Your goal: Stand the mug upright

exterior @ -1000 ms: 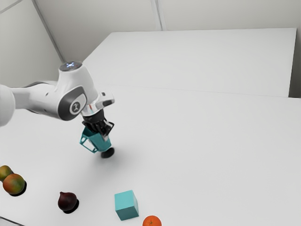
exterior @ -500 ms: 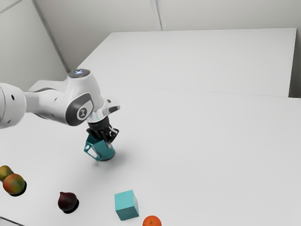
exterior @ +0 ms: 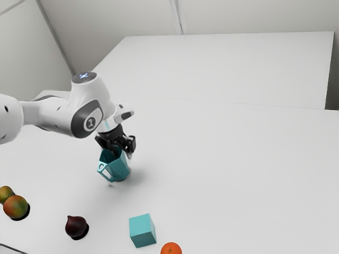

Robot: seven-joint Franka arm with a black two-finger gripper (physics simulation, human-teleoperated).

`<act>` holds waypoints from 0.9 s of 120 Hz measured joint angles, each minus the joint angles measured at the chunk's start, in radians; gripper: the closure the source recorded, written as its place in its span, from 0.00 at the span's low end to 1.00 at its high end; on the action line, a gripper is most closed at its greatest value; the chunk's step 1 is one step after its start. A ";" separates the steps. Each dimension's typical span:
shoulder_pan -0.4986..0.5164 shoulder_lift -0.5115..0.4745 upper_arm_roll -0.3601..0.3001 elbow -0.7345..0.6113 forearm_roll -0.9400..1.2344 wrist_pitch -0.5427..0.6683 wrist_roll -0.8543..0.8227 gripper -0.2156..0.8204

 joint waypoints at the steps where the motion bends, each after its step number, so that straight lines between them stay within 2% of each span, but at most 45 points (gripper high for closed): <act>1: 0.000 -0.001 0.000 0.000 0.000 0.000 0.000 0.54; 21: -0.004 -0.040 0.000 0.003 -0.004 -0.003 0.000 0.38; 40: -0.004 -0.069 -0.003 0.046 -0.021 -0.052 0.000 0.30; 76: -0.015 -0.047 -0.020 0.284 -0.042 -0.311 0.000 0.25; 108: -0.017 0.035 -0.031 0.518 -0.043 -0.501 0.000 0.24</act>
